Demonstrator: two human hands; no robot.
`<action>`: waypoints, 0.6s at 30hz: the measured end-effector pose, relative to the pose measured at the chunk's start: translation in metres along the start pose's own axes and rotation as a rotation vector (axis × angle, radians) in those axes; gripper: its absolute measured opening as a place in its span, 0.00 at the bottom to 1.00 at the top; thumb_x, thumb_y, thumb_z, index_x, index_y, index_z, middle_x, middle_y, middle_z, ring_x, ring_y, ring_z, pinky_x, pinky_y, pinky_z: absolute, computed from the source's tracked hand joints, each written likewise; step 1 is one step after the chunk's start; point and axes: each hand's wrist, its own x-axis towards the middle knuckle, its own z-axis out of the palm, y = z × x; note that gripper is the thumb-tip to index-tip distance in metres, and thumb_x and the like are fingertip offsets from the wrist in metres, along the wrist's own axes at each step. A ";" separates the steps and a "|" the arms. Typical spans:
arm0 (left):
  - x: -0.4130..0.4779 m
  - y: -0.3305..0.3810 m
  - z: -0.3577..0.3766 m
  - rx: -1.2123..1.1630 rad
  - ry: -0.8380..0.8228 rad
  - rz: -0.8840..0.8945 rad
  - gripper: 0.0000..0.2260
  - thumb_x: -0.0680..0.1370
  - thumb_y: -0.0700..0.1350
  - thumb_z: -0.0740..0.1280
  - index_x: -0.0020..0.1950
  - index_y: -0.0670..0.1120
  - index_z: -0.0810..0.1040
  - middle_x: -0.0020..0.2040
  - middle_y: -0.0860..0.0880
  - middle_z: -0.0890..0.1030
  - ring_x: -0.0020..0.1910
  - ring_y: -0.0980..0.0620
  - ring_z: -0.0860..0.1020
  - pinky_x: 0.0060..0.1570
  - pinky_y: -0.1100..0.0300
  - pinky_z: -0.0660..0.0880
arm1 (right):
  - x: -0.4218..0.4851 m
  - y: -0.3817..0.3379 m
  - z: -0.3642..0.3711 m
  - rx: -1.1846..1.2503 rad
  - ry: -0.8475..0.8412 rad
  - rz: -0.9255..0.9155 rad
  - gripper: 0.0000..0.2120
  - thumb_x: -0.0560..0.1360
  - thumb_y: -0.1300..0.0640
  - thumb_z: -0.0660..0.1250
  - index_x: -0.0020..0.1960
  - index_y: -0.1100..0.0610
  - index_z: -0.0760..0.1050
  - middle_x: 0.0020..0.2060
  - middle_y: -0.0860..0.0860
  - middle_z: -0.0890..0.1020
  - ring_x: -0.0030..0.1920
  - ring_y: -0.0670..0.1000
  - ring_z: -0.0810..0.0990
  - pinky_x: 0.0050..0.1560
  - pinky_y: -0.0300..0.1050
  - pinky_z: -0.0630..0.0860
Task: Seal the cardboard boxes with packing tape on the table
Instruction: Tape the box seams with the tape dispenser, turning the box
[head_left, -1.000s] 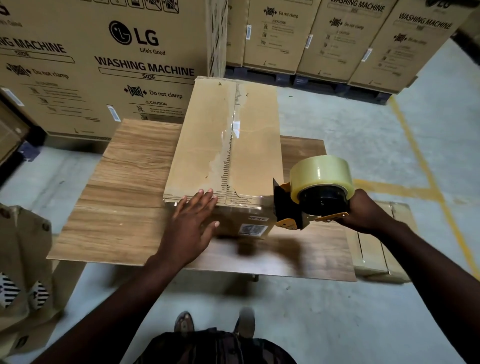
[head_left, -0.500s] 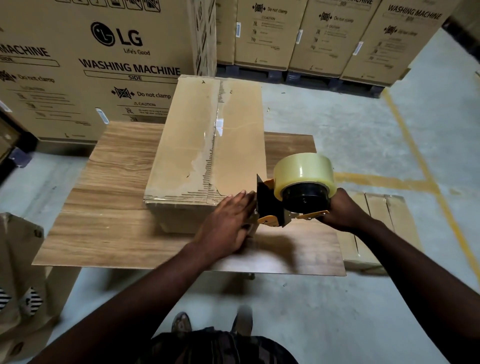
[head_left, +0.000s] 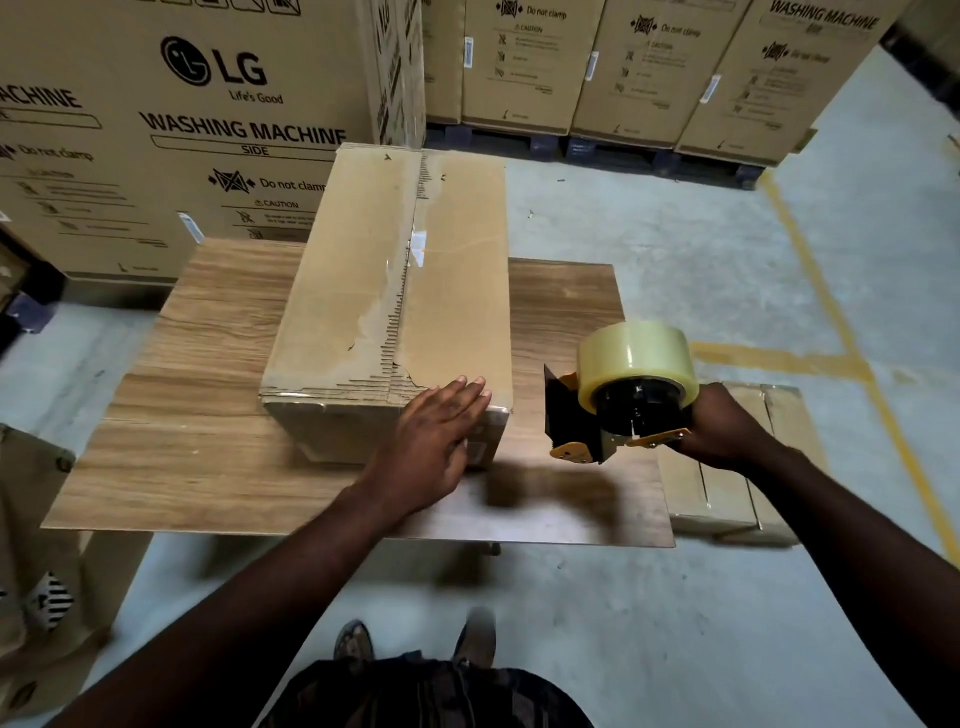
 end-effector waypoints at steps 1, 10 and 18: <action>0.000 0.001 -0.001 -0.010 -0.006 -0.005 0.29 0.73 0.43 0.61 0.76 0.45 0.69 0.77 0.47 0.68 0.76 0.48 0.66 0.75 0.58 0.51 | 0.001 0.003 0.003 -0.025 -0.012 -0.009 0.16 0.65 0.39 0.63 0.37 0.50 0.82 0.33 0.49 0.83 0.36 0.52 0.82 0.36 0.53 0.78; 0.000 0.003 -0.006 -0.127 -0.036 -0.075 0.32 0.73 0.41 0.64 0.78 0.47 0.68 0.78 0.51 0.64 0.78 0.51 0.61 0.75 0.54 0.52 | 0.028 -0.035 0.039 -0.038 -0.142 -0.019 0.12 0.65 0.44 0.64 0.26 0.48 0.72 0.24 0.47 0.75 0.29 0.53 0.75 0.34 0.44 0.71; 0.000 0.006 -0.006 -0.043 -0.050 -0.055 0.36 0.68 0.39 0.63 0.78 0.45 0.67 0.79 0.48 0.65 0.78 0.48 0.62 0.75 0.50 0.52 | 0.013 -0.027 0.075 -0.101 -0.236 0.165 0.13 0.69 0.41 0.69 0.37 0.50 0.81 0.40 0.58 0.84 0.45 0.61 0.82 0.37 0.46 0.72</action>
